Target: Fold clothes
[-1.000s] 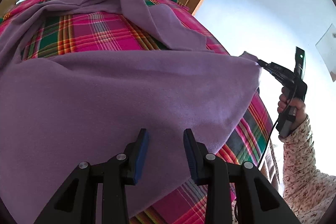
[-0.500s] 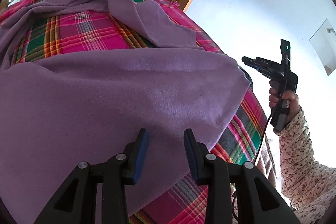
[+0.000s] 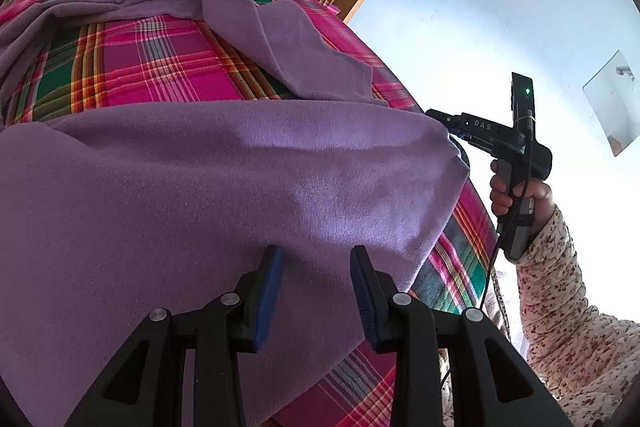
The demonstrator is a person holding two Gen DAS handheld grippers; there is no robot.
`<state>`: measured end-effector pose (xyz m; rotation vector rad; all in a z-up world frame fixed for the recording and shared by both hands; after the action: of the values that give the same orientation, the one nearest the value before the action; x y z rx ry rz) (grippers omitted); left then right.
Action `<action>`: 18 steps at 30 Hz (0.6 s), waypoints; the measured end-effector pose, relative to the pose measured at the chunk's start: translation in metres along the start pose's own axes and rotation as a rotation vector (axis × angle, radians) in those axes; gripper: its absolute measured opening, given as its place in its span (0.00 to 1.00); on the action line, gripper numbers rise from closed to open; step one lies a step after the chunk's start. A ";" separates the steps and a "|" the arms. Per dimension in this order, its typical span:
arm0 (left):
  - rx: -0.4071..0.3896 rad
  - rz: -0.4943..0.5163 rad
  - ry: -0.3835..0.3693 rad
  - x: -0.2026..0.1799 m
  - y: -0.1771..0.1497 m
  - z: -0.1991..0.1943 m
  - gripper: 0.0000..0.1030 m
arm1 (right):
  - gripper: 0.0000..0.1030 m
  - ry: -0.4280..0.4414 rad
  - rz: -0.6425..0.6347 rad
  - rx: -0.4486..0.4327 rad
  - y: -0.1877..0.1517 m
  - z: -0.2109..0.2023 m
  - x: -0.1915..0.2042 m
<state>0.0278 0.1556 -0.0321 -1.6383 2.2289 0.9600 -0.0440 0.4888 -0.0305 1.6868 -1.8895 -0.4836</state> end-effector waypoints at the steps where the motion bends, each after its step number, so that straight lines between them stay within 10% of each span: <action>1: 0.000 -0.003 -0.005 0.001 0.000 0.000 0.34 | 0.13 -0.022 -0.022 -0.004 -0.001 -0.001 0.003; 18: 0.007 -0.028 -0.065 0.014 -0.003 -0.009 0.34 | 0.03 -0.211 -0.023 -0.006 0.016 0.010 0.005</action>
<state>0.0271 0.1392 -0.0336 -1.6074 2.1589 0.9823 -0.0630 0.4856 -0.0284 1.7126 -2.0150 -0.6999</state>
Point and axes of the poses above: each gripper's, at about its wrist camera, not at the fingertips, and z roughly the way its jaws point, x to its left, y to its top, the point moved 5 cm from there along z, roughly the way its jaws point, and after that the axes turned 7 degrees about -z, right-handed, at the moved point
